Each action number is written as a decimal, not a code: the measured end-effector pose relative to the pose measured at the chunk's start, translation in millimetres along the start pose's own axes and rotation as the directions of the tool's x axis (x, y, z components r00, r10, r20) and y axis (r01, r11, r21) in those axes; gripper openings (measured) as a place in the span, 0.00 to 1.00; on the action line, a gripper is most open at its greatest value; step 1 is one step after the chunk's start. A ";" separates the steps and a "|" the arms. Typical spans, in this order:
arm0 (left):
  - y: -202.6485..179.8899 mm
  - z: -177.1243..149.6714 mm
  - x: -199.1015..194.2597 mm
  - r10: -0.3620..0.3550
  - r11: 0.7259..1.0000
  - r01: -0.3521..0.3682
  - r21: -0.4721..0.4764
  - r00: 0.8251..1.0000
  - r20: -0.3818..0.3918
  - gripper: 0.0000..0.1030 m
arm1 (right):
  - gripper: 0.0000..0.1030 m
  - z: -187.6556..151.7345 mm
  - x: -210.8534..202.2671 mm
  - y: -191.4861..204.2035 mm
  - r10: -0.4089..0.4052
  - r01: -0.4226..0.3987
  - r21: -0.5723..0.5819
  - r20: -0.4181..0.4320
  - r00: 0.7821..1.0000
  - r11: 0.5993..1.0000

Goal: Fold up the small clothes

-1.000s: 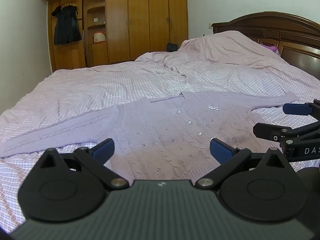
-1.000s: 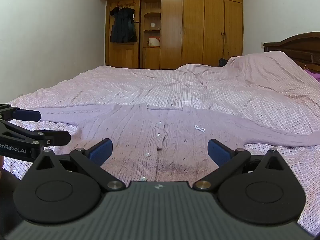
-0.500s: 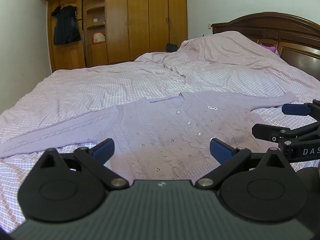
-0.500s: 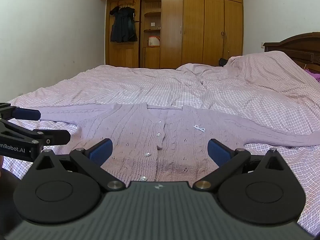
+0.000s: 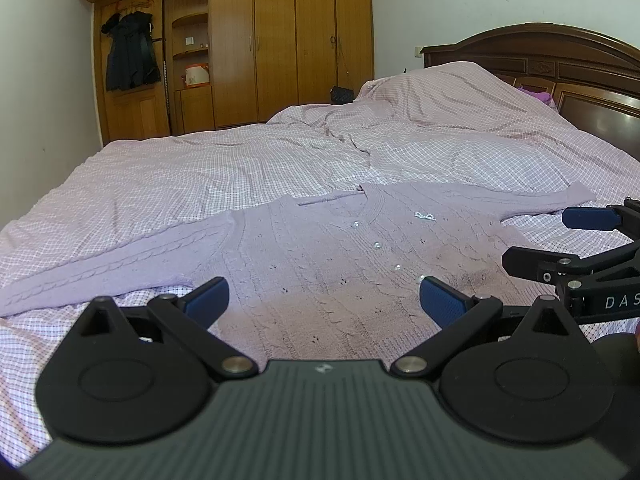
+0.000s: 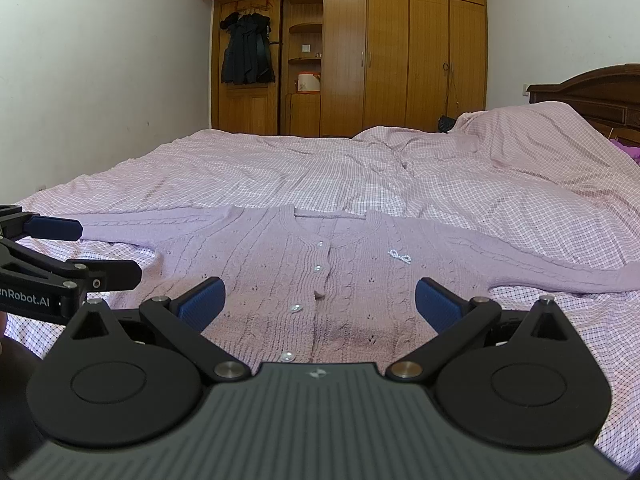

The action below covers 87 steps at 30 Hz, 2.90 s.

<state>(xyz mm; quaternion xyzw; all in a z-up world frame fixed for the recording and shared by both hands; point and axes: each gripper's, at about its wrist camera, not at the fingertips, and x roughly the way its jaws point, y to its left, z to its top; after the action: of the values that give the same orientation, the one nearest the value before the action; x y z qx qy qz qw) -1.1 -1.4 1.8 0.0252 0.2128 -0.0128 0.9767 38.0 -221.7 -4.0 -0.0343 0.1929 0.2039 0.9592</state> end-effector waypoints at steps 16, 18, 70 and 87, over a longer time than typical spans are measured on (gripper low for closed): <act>0.3 -0.3 -0.1 0.000 1.000 0.000 -0.001 1.000 0.001 1.00 | 1.00 0.0 0.5 0.0 -0.001 0.001 -0.002 -0.001 1.000 1.000; 0.7 -0.1 0.1 0.000 1.000 0.000 -0.002 1.000 0.001 1.00 | 1.00 -0.2 0.3 -0.1 -0.002 0.002 -0.006 -0.002 1.000 1.000; 324.6 -30.4 -16.6 0.374 0.852 -0.392 -0.347 0.919 -0.121 1.00 | 1.00 61.5 180.2 351.3 0.419 -0.414 0.059 -0.125 0.899 0.908; 433.2 -113.2 28.6 0.227 0.612 -0.105 -0.784 0.973 0.048 1.00 | 1.00 36.4 247.3 397.5 0.481 -0.478 0.061 -0.147 0.864 0.876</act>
<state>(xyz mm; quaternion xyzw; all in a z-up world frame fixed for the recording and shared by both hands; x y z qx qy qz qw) -6.5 436.9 -94.0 -0.3791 0.1242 0.1689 0.9013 98.6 240.5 -60.2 0.0096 0.2729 0.4303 0.8604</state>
